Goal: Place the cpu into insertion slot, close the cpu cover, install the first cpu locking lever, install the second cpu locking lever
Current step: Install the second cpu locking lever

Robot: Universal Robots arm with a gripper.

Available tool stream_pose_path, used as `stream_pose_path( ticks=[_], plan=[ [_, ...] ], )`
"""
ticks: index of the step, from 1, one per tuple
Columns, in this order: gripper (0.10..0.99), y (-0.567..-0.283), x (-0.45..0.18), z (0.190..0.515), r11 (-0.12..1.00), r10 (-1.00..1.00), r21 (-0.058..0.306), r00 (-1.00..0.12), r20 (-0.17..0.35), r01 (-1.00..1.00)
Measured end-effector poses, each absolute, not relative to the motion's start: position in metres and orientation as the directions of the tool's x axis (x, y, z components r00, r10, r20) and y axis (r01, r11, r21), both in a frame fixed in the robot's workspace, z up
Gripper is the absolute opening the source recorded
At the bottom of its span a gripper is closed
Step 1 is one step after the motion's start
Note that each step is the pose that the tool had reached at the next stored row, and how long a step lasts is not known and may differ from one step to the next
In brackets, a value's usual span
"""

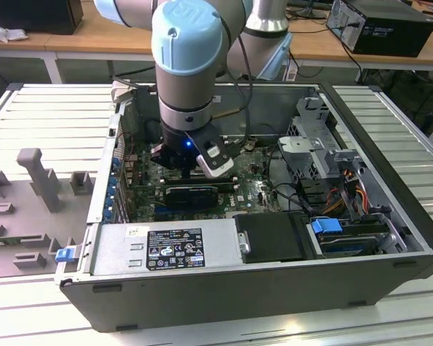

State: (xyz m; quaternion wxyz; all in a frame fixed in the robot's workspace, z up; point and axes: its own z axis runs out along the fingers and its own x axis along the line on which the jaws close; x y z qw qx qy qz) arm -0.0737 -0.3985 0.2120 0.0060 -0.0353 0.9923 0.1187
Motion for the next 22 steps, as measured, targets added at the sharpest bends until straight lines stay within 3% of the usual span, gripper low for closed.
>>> stream_pose_path(
  ticks=[15, 22],
  plan=[
    [0.106, -0.402, -0.078, 0.195, 0.947, -0.067, 0.313, -0.997, -0.026, -0.072],
    [0.106, -0.402, -0.081, 0.199, 0.945, -0.067, 0.318, -0.997, -0.026, -0.072]
  ],
)
